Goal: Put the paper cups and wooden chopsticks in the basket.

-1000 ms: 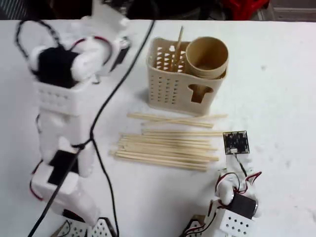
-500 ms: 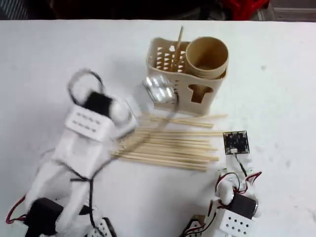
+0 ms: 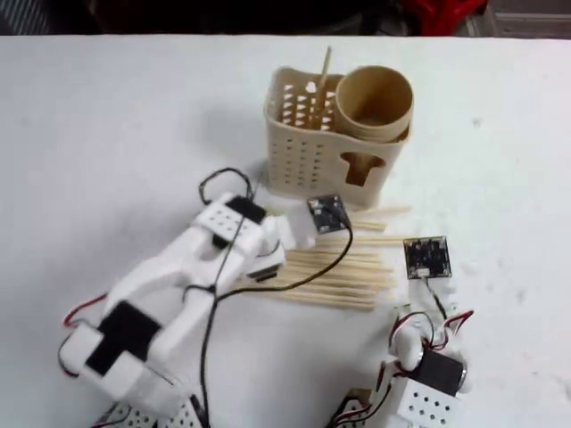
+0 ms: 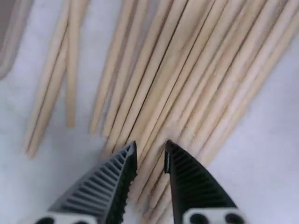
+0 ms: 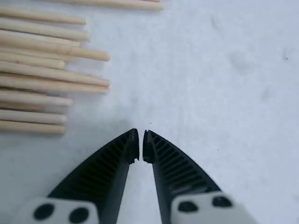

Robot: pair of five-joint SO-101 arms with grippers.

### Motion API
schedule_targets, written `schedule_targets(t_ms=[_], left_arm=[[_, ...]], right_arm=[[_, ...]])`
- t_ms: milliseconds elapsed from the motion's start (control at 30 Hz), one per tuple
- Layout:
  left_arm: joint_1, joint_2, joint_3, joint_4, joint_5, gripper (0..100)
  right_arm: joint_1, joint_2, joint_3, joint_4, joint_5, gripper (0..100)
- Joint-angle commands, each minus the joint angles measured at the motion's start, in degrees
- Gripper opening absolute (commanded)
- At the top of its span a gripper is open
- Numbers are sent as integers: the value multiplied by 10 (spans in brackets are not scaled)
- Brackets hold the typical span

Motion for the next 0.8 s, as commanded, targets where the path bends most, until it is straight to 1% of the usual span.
schedule_targets(t_ms=[0,100,367,500,600,767], left_arm=[[7,58,-55,-11,-7,98],[7,84,-70,-12,-7,74],[7,93,-74,-10,-7,71],[7,92,-72,-9,-7,18],[4,91,-76,9,-7,23],[-5,38,-71,31,-8,23]], right_arm=[[4,-6,3,3,4,35],[4,-6,3,3,4,35],[4,-6,3,3,4,35],[4,-6,3,3,4,35],[4,-6,3,3,4,35],[4,-6,3,3,4,35]])
